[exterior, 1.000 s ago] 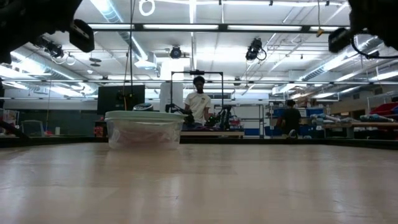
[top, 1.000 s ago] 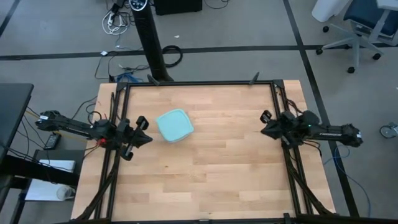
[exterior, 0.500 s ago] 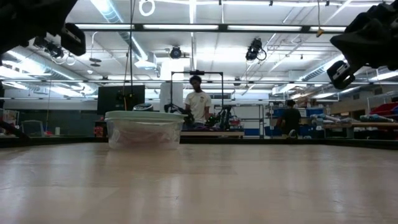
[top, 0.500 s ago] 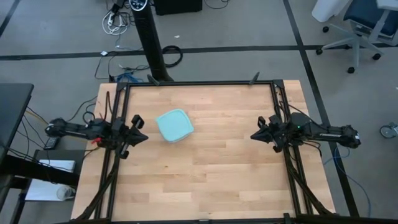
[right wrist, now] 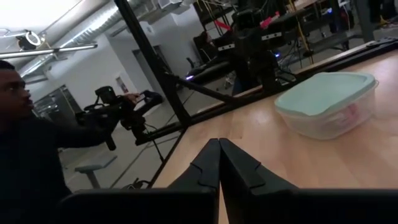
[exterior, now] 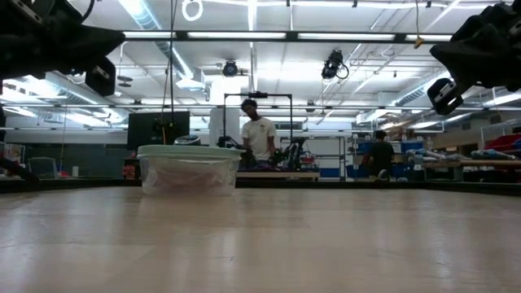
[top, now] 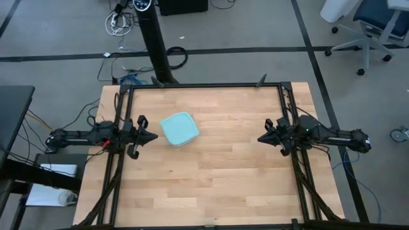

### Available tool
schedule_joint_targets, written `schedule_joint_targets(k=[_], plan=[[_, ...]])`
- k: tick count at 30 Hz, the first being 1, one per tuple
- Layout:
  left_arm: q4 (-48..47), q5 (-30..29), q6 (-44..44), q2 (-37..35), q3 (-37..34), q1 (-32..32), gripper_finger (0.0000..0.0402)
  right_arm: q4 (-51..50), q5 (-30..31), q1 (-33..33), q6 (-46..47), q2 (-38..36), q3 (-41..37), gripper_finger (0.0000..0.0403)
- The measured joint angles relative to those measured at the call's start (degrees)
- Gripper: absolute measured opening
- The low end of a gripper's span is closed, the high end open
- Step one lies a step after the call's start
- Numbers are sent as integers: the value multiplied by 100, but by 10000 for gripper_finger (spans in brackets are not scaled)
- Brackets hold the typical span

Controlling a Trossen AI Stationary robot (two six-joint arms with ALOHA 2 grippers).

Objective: Roll bandage
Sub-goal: Return to Home Position

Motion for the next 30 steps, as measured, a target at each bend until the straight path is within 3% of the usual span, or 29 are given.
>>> schedule_joint_targets(k=[7, 30], plan=[[7, 0, 0, 0, 0, 365, 5, -2, -1, 0, 0, 3, -2, 4], [4, 0, 0, 2, -2, 346, 5, -2, -1, 0, 0, 3, -4, 8]])
